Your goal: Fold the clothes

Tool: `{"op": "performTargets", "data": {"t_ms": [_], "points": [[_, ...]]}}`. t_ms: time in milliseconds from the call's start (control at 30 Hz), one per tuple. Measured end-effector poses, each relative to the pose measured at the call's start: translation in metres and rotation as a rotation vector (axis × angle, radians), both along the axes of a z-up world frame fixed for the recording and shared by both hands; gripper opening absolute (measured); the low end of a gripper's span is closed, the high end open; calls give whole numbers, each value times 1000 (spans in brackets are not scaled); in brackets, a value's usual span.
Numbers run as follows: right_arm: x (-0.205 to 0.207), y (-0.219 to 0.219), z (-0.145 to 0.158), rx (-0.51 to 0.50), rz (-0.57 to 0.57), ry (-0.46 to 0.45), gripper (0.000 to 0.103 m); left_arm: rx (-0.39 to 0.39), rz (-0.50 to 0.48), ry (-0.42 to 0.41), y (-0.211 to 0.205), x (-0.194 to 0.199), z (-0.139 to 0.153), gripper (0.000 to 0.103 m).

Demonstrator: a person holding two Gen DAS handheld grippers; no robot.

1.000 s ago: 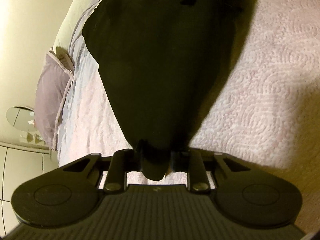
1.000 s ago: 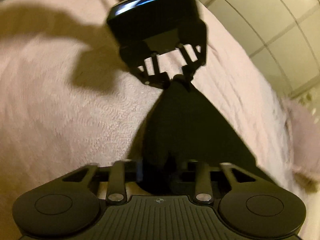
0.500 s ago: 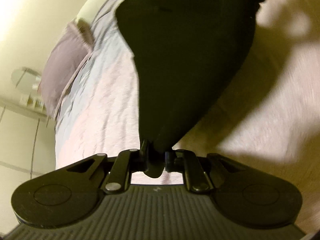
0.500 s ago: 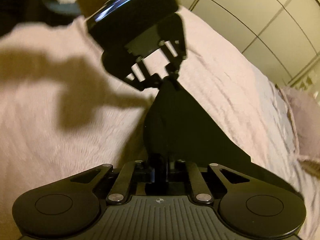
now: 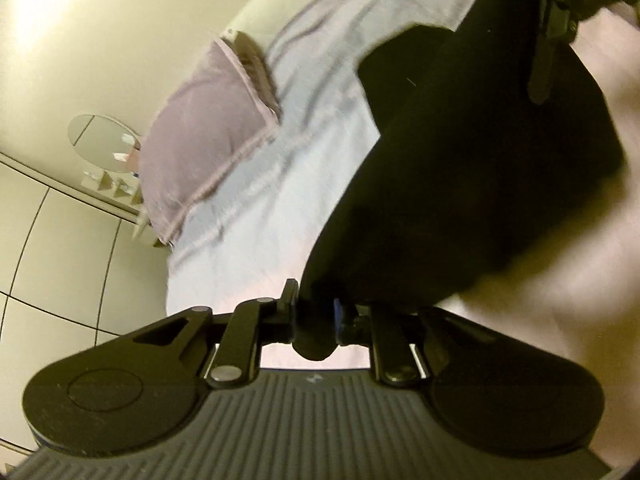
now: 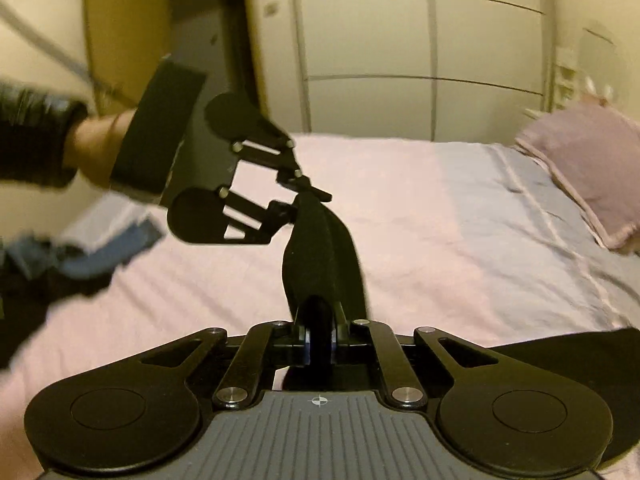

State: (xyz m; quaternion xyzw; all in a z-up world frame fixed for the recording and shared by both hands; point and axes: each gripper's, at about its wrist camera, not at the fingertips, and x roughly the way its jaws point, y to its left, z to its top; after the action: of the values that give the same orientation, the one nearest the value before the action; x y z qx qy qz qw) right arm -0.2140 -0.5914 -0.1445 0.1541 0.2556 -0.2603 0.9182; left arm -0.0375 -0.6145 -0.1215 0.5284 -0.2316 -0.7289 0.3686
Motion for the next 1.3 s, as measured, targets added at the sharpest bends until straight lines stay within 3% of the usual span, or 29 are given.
{"op": "performTargets", "data": {"t_ms": [200, 267, 333, 400, 533, 633, 767, 800, 833, 900, 1033, 1200, 1300], "points": [[-128, -110, 11, 157, -140, -135, 7, 23, -34, 60, -96, -120, 14, 21], [-168, -143, 0, 186, -216, -160, 7, 37, -27, 97, -127, -155, 6, 30], [-206, -178, -23, 238, -297, -190, 7, 50, 15, 134, -155, -182, -4, 40], [-242, -210, -62, 338, -401, -221, 7, 97, 78, 170, -178, -198, -18, 39], [-294, -241, -133, 597, -618, -280, 28, 227, 129, 181, -181, -201, -51, 39], [-308, -233, -142, 642, -659, -388, 33, 310, 140, 139, -167, -194, -79, 39], [-302, -221, -146, 662, -686, -442, 35, 408, 193, 139, -162, -184, -110, 39], [-301, -218, -147, 673, -703, -449, 33, 426, 208, 150, -163, -183, -114, 39], [-301, -219, -151, 694, -723, -457, 19, 443, 221, 161, -165, -182, -118, 39], [-302, -221, -149, 724, -734, -462, 13, 462, 225, 201, -174, -186, -118, 39], [-299, -233, -146, 689, -679, -407, 12, 490, 227, 366, -218, -199, -107, 39], [-305, -232, -146, 675, -650, -386, 11, 627, 248, 417, -277, -225, -130, 37], [-311, -229, -152, 693, -663, -417, 11, 741, 277, 442, -292, -225, -146, 19]]}}
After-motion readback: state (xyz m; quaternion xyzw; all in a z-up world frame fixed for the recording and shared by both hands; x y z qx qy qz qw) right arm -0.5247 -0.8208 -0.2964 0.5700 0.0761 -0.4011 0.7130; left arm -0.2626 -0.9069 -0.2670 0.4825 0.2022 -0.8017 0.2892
